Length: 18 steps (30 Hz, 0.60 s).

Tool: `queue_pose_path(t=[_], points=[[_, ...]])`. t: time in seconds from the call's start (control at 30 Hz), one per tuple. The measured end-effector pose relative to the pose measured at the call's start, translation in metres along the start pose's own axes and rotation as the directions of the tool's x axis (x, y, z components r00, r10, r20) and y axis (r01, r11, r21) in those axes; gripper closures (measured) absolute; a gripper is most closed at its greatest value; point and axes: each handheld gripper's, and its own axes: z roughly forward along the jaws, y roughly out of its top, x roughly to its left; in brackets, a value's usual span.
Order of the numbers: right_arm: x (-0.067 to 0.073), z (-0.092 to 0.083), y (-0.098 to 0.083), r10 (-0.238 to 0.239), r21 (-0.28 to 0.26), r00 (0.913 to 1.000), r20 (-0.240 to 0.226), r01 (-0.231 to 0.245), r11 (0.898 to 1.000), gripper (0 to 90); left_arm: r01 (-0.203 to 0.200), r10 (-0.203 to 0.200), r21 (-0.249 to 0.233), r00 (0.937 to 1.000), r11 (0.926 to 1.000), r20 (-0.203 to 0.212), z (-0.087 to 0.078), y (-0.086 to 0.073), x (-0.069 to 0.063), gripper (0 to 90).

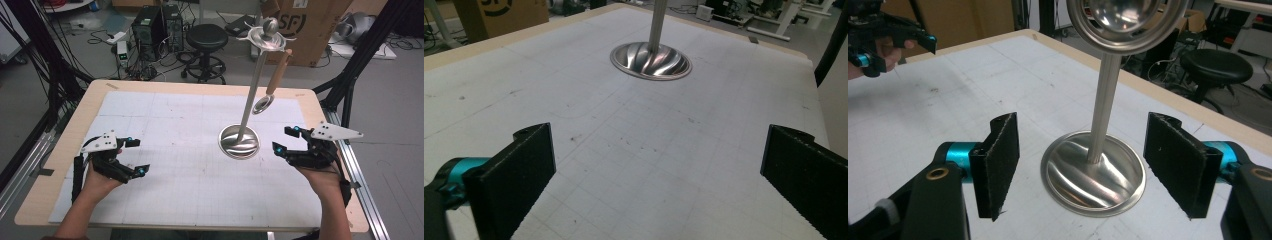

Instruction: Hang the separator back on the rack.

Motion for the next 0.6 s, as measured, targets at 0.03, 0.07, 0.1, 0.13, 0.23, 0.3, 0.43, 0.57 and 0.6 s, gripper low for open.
queue_pose_path(t=[0.03,0.07,0.1,0.13,0.23,0.3,0.43,0.57,0.6], points=[[0.000,0.001,-0.002,0.002,0.001,1.0000,-0.005,-0.002,1.000,29.4,0.000,0.000,-0.001,1.0000,1.0000,0.000,0.000,0.000,0.000,1.6],[0.000,0.002,-0.004,0.002,0.003,1.0000,-0.006,-0.002,1.000,29.3,-0.001,0.001,-0.002,1.0000,1.0000,0.002,0.000,0.000,0.000,1.6],[0.000,0.002,-0.006,0.007,0.006,0.9999,-0.008,-0.007,1.000,29.0,0.000,0.000,-0.002,1.0000,1.0000,0.002,0.000,0.000,0.000,1.6],[0.000,0.003,-0.008,0.015,0.012,0.9998,-0.015,-0.015,1.000,28.5,0.000,0.000,-0.001,1.0000,1.0000,0.002,0.000,0.000,0.000,1.6],[0.001,0.007,-0.015,0.021,0.034,0.9994,-0.028,-0.020,0.999,27.0,-0.001,0.001,-0.001,1.0000,1.0000,0.001,0.000,0.000,0.000,1.6],[0.001,0.010,-0.019,0.025,0.048,0.9990,-0.038,-0.023,0.999,26.3,-0.002,0.002,0.000,1.0000,1.0000,0.003,0.000,0.000,0.000,1.6],[0.001,0.014,-0.027,0.040,0.078,0.9979,-0.050,-0.036,0.996,25.7,-0.001,0.001,0.000,1.0000,1.0000,0.003,0.000,0.000,0.000,1.6],[0.001,0.016,-0.033,0.046,0.088,0.9977,-0.051,-0.042,0.995,24.9,0.001,-0.001,0.002,1.0000,1.0000,0.004,0.001,0.000,0.000,1.6],[0.001,0.017,-0.034,0.048,0.093,0.9975,-0.052,-0.043,0.995,24.6,0.001,-0.001,0.004,1.0000,1.0000,0.006,0.001,0.000,0.000,1.6]])
